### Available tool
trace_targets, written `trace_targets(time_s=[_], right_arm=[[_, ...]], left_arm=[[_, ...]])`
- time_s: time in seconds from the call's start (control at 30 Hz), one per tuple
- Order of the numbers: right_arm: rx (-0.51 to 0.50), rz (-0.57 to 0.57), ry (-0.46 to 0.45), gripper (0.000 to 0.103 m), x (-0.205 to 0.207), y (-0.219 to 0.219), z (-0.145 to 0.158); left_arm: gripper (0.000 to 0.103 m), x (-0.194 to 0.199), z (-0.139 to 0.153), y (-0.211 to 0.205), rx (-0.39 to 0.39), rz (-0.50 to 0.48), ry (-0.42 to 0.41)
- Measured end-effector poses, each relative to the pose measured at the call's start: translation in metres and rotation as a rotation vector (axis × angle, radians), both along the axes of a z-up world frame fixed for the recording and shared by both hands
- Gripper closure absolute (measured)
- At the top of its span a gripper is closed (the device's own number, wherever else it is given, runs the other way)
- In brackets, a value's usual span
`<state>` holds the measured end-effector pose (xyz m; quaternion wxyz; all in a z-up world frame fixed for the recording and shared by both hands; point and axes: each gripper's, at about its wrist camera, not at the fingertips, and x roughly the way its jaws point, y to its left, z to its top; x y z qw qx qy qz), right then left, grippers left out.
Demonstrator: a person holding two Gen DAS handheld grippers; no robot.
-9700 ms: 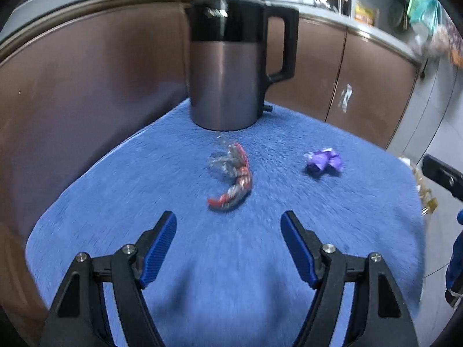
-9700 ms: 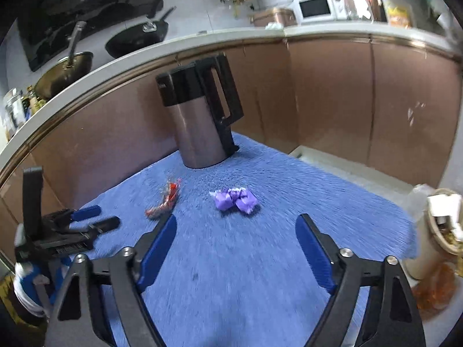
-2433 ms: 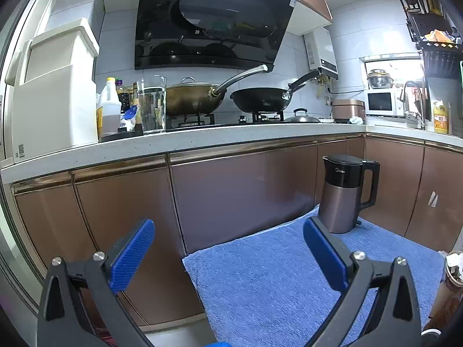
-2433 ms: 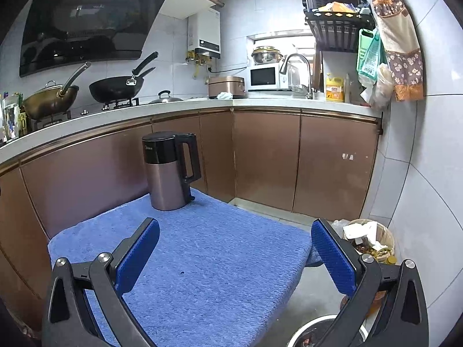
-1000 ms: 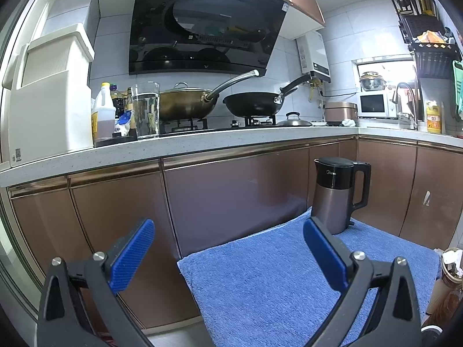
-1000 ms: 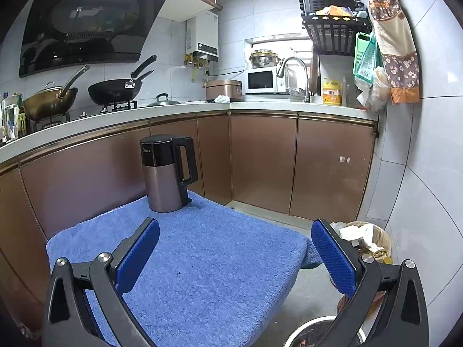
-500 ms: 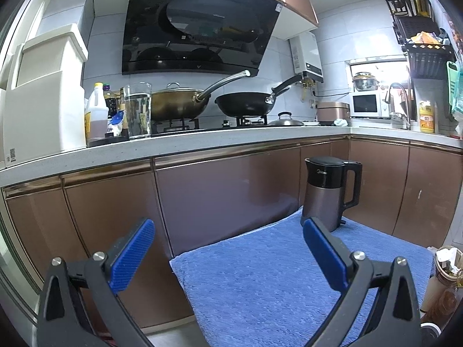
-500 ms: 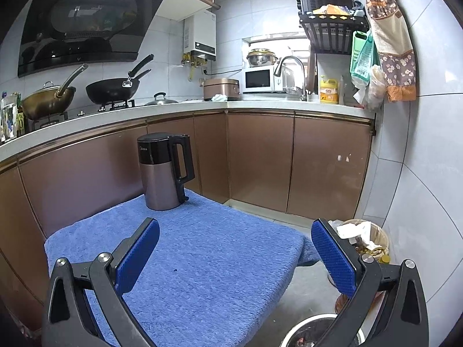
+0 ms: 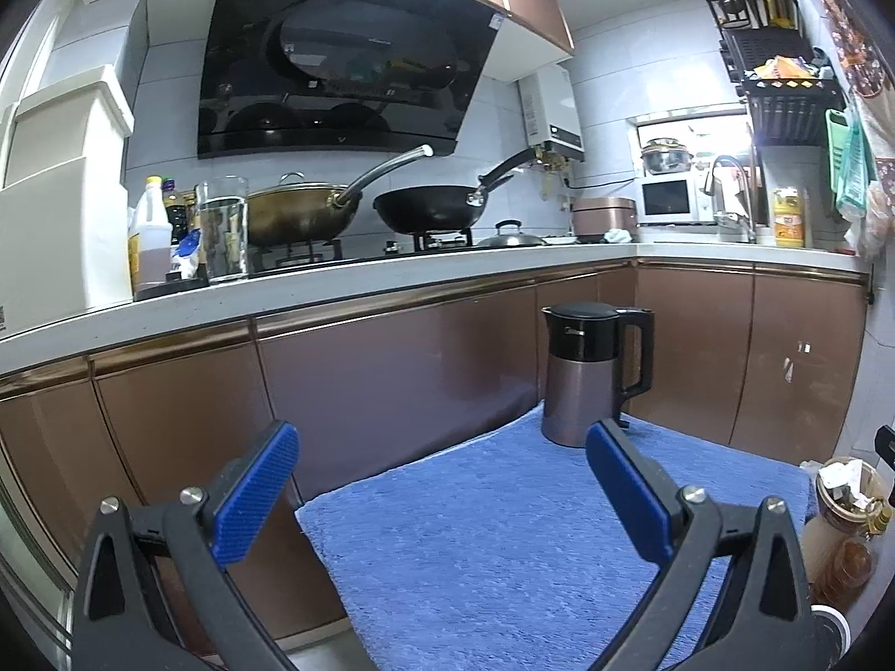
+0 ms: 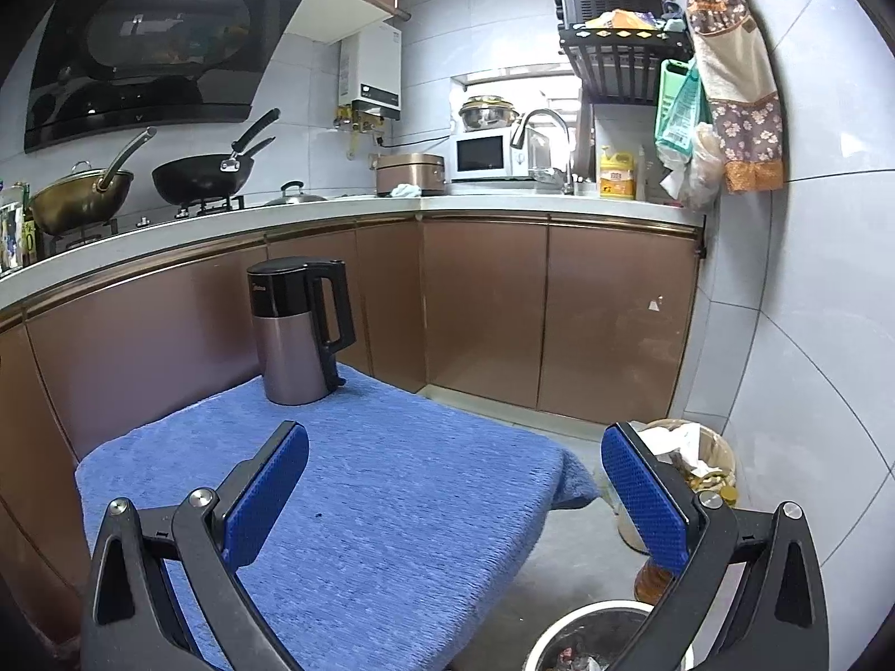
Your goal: Collect trash
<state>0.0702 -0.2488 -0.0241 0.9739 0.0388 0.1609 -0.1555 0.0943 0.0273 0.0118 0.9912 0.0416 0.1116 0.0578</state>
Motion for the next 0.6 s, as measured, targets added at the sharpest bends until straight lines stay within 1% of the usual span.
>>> trace_targets(time_s=[0.13, 0.4, 0.6], right_arm=[[0.001, -0.014, 0.002, 0.000, -0.010, -0.005, -0.007], [0.010, -0.026, 0.079, 0.000, -0.024, -0.011, -0.037], [0.015, -0.032, 0.097, 0.000, -0.032, -0.012, -0.046]], left_arm=[[0.000, 0.000, -0.007, -0.008, 0.004, -0.031, 0.022], [0.000, -0.003, -0.021, -0.027, 0.022, -0.086, 0.064], [0.000, -0.004, -0.026, -0.032, 0.022, -0.108, 0.087]])
